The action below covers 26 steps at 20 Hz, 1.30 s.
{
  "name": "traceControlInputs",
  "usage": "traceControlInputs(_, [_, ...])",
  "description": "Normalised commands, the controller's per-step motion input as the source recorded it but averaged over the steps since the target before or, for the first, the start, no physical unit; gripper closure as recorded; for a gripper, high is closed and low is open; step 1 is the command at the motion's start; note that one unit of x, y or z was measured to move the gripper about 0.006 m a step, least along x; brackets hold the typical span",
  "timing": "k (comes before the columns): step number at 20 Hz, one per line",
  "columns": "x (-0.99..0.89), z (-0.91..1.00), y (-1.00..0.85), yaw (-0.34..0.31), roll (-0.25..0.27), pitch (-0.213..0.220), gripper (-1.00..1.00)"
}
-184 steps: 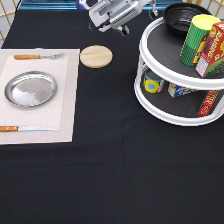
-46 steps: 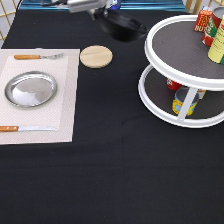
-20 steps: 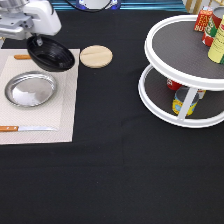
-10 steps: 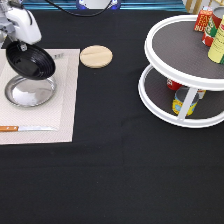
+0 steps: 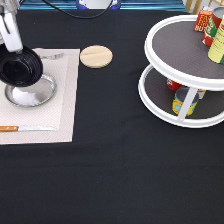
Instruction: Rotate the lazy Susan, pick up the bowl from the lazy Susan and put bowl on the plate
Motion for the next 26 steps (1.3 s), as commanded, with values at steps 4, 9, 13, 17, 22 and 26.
traceControlInputs(4, [0.11,-0.64,0.21,-0.057,-0.065,0.064,1.0])
traceControlInputs(9, [0.02,-0.09,0.28,0.004,-0.045,0.153,1.0])
traceControlInputs(13, [0.31,-0.1,0.15,0.0,-0.02,0.189,1.0])
traceControlInputs(17, [0.29,-0.39,0.0,-0.095,-0.044,0.158,1.0])
traceControlInputs(22, [0.29,-0.23,0.1,-0.113,-0.16,0.149,-1.0])
traceControlInputs(26, [0.28,0.4,0.15,-0.023,-0.153,0.167,-1.0])
